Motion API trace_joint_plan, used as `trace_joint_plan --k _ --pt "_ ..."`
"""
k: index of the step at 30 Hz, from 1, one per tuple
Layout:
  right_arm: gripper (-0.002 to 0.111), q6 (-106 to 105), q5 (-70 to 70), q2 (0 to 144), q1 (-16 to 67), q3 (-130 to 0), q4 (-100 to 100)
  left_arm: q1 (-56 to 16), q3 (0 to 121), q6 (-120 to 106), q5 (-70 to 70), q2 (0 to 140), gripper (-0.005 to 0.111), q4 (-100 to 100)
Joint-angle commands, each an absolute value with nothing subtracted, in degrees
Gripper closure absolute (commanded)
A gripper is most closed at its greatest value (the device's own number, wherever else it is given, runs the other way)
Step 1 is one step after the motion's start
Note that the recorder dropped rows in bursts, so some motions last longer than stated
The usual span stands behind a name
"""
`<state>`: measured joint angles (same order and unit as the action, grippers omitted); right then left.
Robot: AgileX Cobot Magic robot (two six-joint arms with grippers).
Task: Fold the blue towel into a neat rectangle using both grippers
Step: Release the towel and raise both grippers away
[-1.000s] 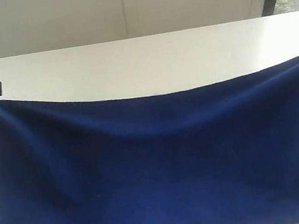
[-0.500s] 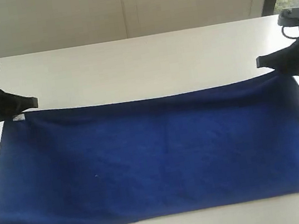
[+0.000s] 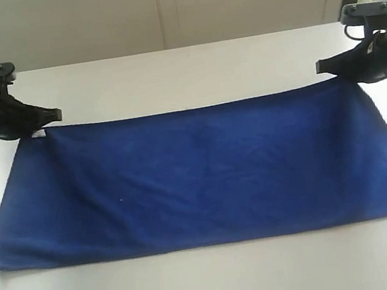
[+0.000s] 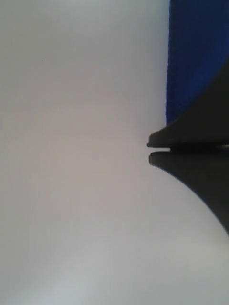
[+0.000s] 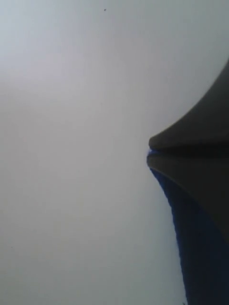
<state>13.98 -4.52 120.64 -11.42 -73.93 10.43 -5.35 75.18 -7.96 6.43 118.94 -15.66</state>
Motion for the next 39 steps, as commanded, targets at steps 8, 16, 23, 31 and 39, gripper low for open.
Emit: trace_joint_plan --k 8,16,23,31,39 --pt "0.108 13.7 -3.8 124.5 -11.5 -76.0 10.8 -5.5 77.3 -7.4 6.7 120.7 0.106 -16.1" --pt "0.099 13.7 -0.6 124.8 -11.5 -76.0 10.8 -5.3 77.3 -7.4 9.0 120.7 0.048 -15.7" --pt "0.061 13.7 -3.2 119.8 -11.5 -76.0 10.8 -5.3 77.4 -9.3 8.2 117.4 0.044 -15.7" --pt "0.104 12.7 -26.0 110.7 -11.5 -75.9 10.8 -5.3 77.4 -12.4 -13.6 108.5 0.079 -15.7" --pt "0.108 4.9 -40.4 101.4 -11.4 -71.4 4.4 -4.8 77.0 -5.7 -33.2 99.1 0.107 -11.0"
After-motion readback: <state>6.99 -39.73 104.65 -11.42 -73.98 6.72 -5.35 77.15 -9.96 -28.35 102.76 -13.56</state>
